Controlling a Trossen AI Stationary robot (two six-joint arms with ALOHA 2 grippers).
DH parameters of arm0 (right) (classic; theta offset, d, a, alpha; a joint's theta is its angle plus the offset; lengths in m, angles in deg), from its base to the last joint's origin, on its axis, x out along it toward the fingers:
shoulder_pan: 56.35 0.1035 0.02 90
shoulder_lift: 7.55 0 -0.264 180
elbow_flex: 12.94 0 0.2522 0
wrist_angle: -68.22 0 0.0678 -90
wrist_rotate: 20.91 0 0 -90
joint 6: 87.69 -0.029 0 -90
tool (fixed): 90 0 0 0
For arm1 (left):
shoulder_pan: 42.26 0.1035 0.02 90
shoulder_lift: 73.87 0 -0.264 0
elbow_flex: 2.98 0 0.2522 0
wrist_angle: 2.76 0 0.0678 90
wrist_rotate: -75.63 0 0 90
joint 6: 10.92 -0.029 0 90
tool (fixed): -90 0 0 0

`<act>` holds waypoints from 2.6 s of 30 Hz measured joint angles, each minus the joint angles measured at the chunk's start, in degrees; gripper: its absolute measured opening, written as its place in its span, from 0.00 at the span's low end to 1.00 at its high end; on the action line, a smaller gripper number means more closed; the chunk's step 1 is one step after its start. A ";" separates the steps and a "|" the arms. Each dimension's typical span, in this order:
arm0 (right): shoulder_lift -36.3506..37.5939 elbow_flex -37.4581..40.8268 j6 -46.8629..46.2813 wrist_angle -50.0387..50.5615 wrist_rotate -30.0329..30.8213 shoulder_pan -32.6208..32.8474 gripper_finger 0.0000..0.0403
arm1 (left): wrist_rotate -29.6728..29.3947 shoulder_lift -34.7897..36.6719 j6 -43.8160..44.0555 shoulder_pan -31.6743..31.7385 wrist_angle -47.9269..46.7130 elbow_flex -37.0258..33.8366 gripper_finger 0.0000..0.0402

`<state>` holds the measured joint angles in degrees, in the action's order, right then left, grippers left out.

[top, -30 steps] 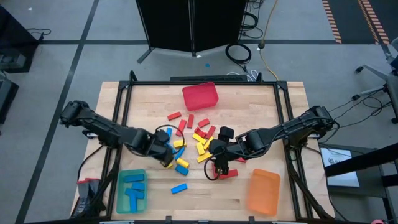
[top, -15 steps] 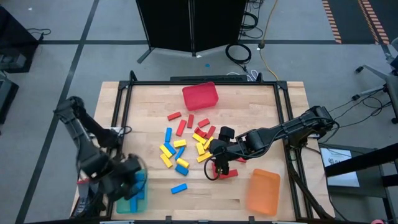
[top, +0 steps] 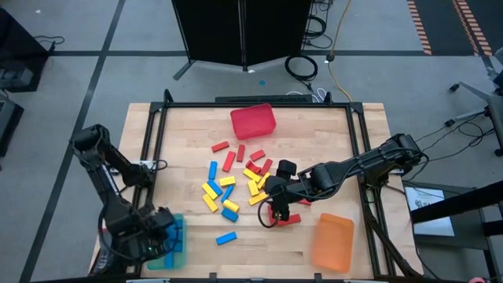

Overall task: Sort blocks
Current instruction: Put the blue block into the green bin

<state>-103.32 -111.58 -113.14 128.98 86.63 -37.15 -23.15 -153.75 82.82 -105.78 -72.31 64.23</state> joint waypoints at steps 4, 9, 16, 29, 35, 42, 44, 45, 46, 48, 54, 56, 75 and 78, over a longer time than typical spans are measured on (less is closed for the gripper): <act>0.00 0.00 -0.06 -0.01 -1.49 0.00 0.76 | 1.09 0.00 0.11 0.00 1.24 -1.40 0.33; 0.00 0.00 -0.42 0.00 -1.59 0.02 0.76 | 4.22 0.00 0.41 0.92 1.48 -1.40 0.54; 1.15 0.02 -0.77 -0.67 -1.39 0.02 0.76 | 2.56 0.93 4.99 6.78 0.90 0.06 0.64; 15.37 0.00 3.66 -1.01 8.23 -2.23 0.76 | -17.09 8.73 -5.39 43.93 -12.77 3.34 0.64; 17.89 -0.02 3.85 -0.16 8.45 -2.41 0.76 | -13.60 3.38 -24.48 59.47 -0.24 3.34 0.64; 18.10 -0.02 0.81 3.34 7.91 -2.19 0.76 | -10.74 -6.00 -30.53 67.60 1.61 3.34 0.64; 18.10 -0.02 -0.23 4.60 7.83 -2.19 0.76 | -8.58 -8.21 -32.89 68.04 3.76 3.34 0.64; 18.10 -0.02 -0.56 5.13 7.83 -2.19 0.76 | -7.85 -9.25 -33.08 68.06 4.72 3.34 0.64; 18.10 -0.02 -0.79 5.62 7.83 -2.19 0.76 | -7.72 -10.10 -33.15 68.06 5.33 3.34 0.64; 18.10 -0.02 -0.90 6.16 7.82 -2.19 0.76 | -7.44 -11.63 -33.09 68.03 6.19 3.34 0.64; 18.10 -0.02 -1.33 6.29 7.63 -1.14 0.76 | -4.53 -14.91 -32.76 67.41 5.71 3.34 0.64; 18.10 -0.02 -1.41 6.27 7.63 -0.63 0.76 | -4.57 -15.65 -31.67 66.94 6.45 3.34 0.64; 18.10 0.00 -3.99 6.60 7.69 3.06 0.76 | 1.22 -22.43 -30.37 66.49 11.07 3.25 0.41; 18.10 0.00 -4.61 6.58 7.72 3.41 0.76 | 0.45 -22.43 -33.64 66.45 11.09 3.25 0.26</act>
<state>-85.22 -111.58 -117.75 135.56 94.35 -33.74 -22.70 -176.17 49.18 -39.34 -61.22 67.48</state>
